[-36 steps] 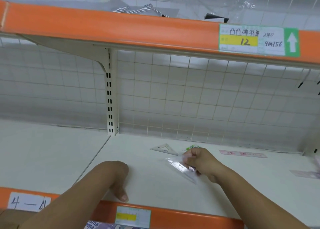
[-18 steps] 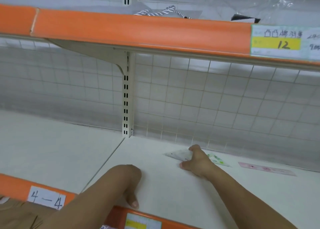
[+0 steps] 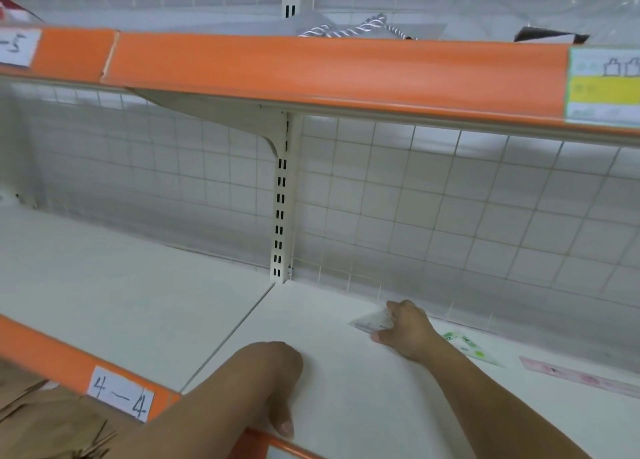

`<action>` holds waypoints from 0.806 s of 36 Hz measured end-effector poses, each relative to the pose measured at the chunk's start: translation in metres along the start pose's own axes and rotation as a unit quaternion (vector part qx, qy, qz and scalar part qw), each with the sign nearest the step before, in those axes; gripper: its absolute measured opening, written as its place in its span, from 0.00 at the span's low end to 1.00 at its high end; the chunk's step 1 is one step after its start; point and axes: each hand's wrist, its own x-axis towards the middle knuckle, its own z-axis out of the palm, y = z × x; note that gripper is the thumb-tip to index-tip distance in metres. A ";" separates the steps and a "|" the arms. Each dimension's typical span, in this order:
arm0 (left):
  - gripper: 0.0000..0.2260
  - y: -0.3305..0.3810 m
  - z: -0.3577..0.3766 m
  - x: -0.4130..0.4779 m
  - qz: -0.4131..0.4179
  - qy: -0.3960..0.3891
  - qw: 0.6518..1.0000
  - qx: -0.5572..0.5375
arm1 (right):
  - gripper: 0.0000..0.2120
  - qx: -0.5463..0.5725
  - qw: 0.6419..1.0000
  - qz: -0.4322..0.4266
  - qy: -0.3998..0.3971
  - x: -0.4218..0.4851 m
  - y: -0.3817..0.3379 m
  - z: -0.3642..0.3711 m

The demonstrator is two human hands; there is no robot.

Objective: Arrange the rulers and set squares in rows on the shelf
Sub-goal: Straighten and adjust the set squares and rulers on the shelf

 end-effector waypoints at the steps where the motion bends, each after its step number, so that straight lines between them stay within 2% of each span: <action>1: 0.27 0.000 0.000 0.000 -0.001 -0.003 1.000 0.002 | 0.31 0.000 1.000 -0.003 -0.006 0.001 0.001 0.000; 3: 0.26 0.001 -0.002 0.000 0.001 -0.007 1.000 0.006 | 0.26 0.003 1.000 -0.010 -0.014 0.003 0.002 0.000; 6: 0.25 0.003 -0.004 -0.003 0.000 -0.004 1.000 0.011 | 0.27 0.006 1.000 -0.019 -0.021 0.006 0.004 0.001; 9: 0.25 0.004 -0.004 -0.005 -0.002 0.001 1.000 0.014 | 0.18 -0.001 1.000 -0.025 -0.016 0.006 0.005 -0.001; 13: 0.25 0.004 -0.003 -0.005 -0.005 0.006 1.000 0.010 | 0.24 -0.013 0.999 -0.040 -0.001 0.005 0.005 -0.001; 22: 0.26 0.005 -0.005 -0.007 -0.004 -0.003 1.000 0.017 | 0.19 -0.093 0.994 -0.049 -0.005 0.001 0.002 0.001; 29: 0.27 0.005 -0.004 -0.006 -0.011 -0.004 1.000 0.010 | 0.19 -0.098 0.993 -0.061 -0.002 -0.003 0.003 0.001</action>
